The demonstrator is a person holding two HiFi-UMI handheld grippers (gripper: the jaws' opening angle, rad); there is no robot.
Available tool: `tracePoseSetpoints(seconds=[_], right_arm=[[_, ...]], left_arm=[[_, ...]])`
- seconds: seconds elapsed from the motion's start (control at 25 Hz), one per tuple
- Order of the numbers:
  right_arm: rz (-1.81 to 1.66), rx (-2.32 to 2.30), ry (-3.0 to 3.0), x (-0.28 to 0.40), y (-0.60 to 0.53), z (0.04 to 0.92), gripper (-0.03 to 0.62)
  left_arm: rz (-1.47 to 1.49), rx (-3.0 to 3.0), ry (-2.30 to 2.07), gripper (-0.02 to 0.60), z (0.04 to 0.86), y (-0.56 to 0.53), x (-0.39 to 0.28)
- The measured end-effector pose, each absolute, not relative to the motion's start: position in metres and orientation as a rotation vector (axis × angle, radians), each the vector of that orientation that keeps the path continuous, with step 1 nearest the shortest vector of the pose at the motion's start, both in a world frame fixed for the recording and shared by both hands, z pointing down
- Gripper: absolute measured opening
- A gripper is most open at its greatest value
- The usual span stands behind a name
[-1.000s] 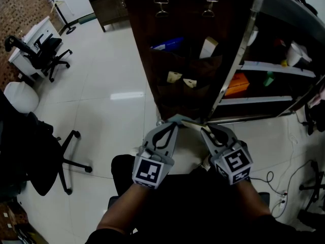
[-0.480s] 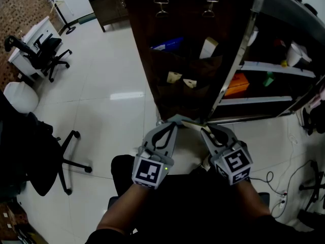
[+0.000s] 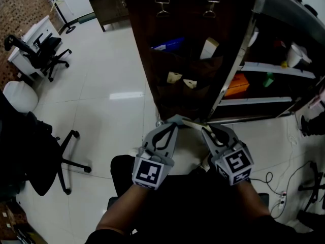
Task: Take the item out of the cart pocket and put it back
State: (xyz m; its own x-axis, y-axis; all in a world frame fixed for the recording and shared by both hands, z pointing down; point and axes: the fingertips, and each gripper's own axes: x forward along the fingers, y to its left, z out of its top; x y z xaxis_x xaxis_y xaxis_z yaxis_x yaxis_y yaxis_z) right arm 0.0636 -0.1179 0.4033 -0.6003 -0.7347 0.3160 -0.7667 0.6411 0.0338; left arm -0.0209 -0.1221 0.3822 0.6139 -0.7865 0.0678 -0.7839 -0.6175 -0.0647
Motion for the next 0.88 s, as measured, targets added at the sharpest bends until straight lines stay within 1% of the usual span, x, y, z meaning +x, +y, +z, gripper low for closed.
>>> tracePoseSetpoints(seconds=[0.56, 0.68, 0.88], right_arm=[[-0.087, 1.299, -2.500, 0.072, -0.169, 0.366, 0.074], [-0.116, 1.298, -2.454, 0.072, -0.190, 0.373, 0.074], [-0.093, 1.250, -2.387, 0.067, -0.219, 0.409, 0.074]], left_arm=[[-0.142, -2.802, 1.368, 0.000, 0.384, -0.124, -0.023], [-0.145, -2.800, 1.373, 0.000, 0.383, -0.125, -0.024], [-0.152, -2.792, 1.373, 0.000, 0.384, -0.125, -0.024]])
